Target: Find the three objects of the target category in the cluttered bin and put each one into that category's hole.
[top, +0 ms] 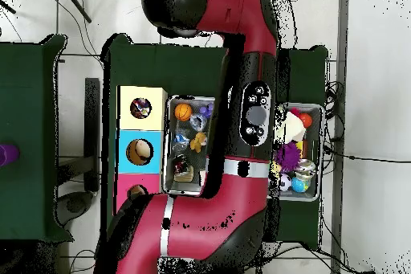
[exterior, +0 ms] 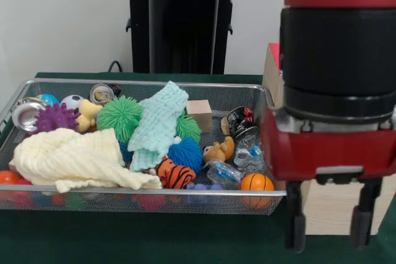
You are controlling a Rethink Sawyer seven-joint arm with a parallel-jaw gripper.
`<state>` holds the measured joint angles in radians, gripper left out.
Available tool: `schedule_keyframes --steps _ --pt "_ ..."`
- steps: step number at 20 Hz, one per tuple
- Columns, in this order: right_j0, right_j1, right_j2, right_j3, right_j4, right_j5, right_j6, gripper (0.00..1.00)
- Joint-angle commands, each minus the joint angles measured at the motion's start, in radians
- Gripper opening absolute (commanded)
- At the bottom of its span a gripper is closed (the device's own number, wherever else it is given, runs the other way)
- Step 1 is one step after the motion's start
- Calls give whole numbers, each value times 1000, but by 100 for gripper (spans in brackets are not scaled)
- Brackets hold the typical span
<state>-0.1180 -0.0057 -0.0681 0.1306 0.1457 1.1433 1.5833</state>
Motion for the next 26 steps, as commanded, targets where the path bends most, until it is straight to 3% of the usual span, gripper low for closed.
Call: schedule_keyframes --steps 1,2,3,4,5,6,7,8,9,10,11,12,15,22,26 --pt "-88 -200 200 628 102 -187 -371 100" --pt "-117 -311 213 815 120 -241 -435 100" --pt "-141 -385 228 943 131 -276 -475 100" --pt "-191 -484 277 1127 166 -373 -518 100" --pt "-221 -534 302 1221 165 -420 -492 100" --pt "-235 -590 282 1319 131 -482 -393 100" --pt "-269 -619 316 1384 97 -568 -366 100" --pt "-329 -642 382 1483 54 -713 -322 100" --pt "-346 -641 394 1509 19 -746 -285 100" --pt "-322 -635 358 1473 -75 -754 -320 100" --pt "-341 -634 383 1484 -66 -760 -262 100" --pt "-335 -624 377 1458 -74 -702 -259 100" --pt "-354 -605 408 1432 -131 -688 -245 100" --pt "-381 -571 459 1391 -224 -745 -150 100" --pt "-392 -544 480 1353 -255 -743 -145 100"
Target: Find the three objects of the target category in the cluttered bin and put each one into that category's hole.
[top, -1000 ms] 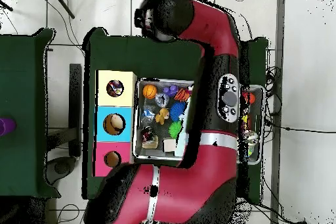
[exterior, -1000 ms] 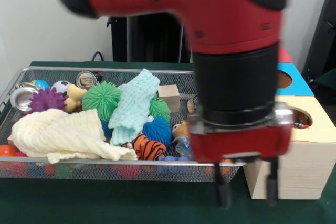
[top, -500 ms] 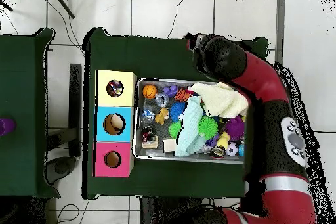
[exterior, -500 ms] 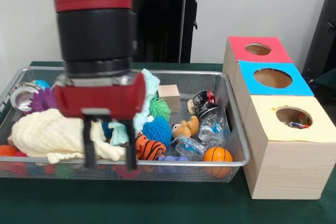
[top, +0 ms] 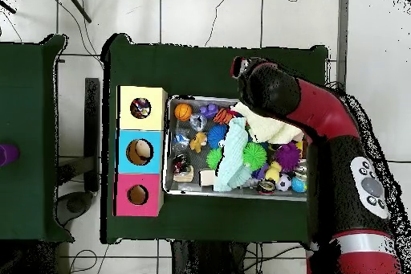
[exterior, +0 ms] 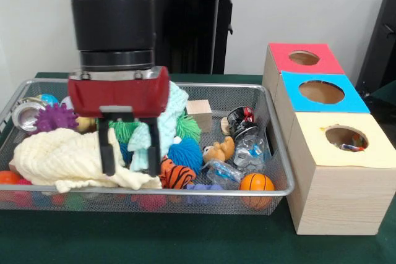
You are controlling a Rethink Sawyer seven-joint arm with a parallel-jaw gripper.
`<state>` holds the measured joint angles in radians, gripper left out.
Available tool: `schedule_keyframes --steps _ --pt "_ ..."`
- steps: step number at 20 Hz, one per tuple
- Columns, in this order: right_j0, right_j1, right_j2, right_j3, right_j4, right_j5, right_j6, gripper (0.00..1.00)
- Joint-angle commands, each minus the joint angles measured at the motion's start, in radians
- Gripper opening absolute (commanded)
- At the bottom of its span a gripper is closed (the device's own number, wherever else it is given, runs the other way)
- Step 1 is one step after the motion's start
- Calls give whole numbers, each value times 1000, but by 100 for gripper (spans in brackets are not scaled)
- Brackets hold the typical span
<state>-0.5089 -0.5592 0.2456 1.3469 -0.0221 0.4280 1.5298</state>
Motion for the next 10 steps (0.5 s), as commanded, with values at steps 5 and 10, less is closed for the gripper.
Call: schedule_keyframes --steps 5,10 --pt "35 48 138 32 -144 39 -95 100" --pt "62 117 121 -107 -179 104 -98 0"
